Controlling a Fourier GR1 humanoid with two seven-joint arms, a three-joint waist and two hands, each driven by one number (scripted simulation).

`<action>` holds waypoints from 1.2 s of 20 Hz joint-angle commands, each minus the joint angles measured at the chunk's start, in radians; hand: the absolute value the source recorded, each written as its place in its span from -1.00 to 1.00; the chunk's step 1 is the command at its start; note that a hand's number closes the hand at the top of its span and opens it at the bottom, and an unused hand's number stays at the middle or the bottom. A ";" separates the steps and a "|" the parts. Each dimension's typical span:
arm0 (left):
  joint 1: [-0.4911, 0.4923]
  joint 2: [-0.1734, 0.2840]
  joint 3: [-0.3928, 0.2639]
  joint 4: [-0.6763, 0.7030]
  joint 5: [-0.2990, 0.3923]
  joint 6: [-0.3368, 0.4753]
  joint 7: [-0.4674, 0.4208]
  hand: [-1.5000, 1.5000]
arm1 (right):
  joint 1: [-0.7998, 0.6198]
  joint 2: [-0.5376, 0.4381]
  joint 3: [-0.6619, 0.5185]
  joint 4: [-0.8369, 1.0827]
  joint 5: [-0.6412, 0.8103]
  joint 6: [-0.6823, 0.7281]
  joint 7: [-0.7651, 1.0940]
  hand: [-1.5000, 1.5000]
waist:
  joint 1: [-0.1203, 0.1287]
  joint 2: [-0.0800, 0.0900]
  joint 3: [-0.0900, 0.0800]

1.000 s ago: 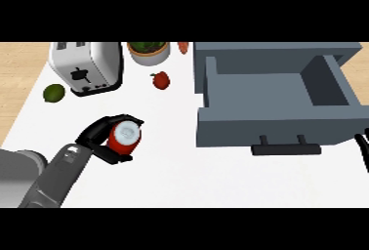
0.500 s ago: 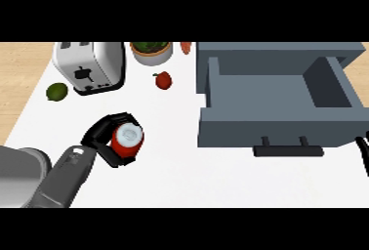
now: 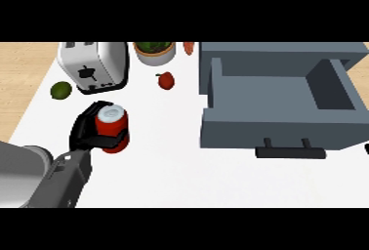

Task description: Pick up the can, place it into the drawer and close the drawer

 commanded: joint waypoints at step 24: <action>-0.193 -0.178 -0.383 -0.857 -0.077 0.395 0.852 1.00 | 0.008 0.015 -0.014 -0.012 -0.008 0.015 -0.026 -1.00 | -0.023 0.006 -0.001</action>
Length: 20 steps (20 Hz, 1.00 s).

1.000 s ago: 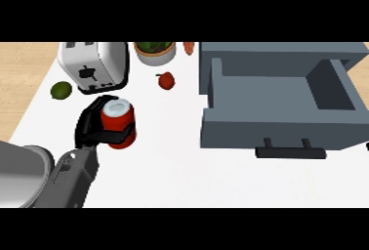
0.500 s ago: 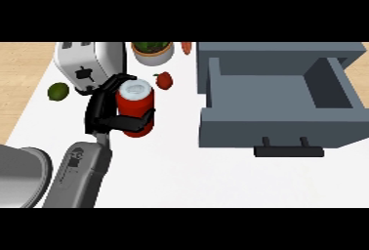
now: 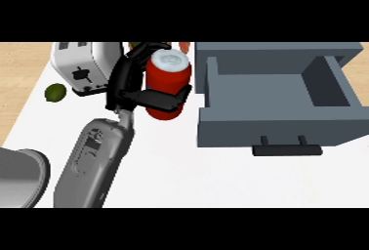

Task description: Pick up the can, place it into the drawer and close the drawer

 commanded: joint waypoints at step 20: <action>-0.645 -0.003 -0.133 0.500 0.137 0.271 0.083 1.00 | -0.055 -0.029 -0.034 -0.029 -0.032 -0.007 0.083 -1.00 | -0.021 0.006 0.000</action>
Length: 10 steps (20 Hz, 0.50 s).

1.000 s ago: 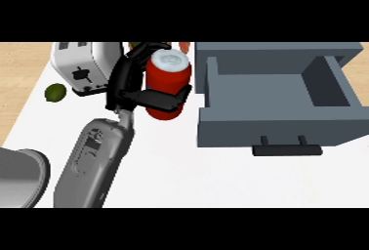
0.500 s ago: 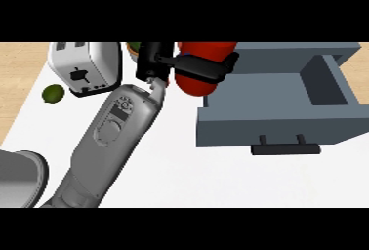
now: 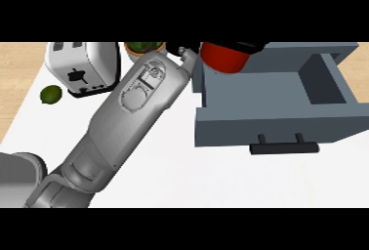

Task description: Pick up the can, place it into the drawer and close the drawer

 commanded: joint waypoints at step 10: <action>-0.226 0.000 -0.090 0.357 0.184 0.060 -0.136 1.00 | -0.059 -0.002 0.021 0.050 0.039 -0.004 -0.016 -1.00 | -0.033 0.009 0.001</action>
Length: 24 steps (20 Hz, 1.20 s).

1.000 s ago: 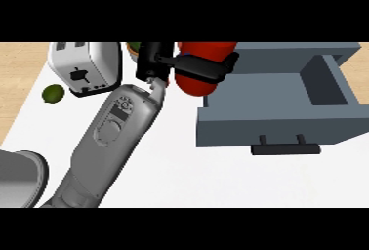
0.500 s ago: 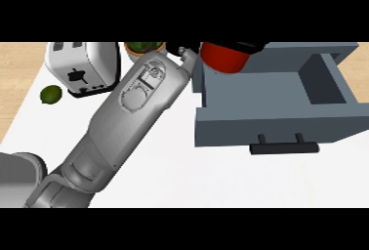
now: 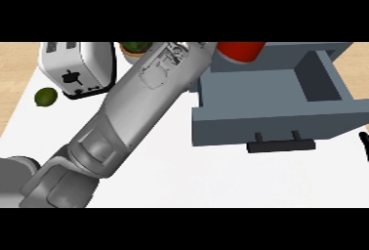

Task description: Pick up the can, place it into the drawer and close the drawer

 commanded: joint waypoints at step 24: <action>-0.041 0.000 -0.288 0.277 0.230 0.096 -0.187 1.00 | -0.170 -0.047 -0.014 0.066 -0.002 -0.027 0.053 -1.00 | -0.062 0.017 0.002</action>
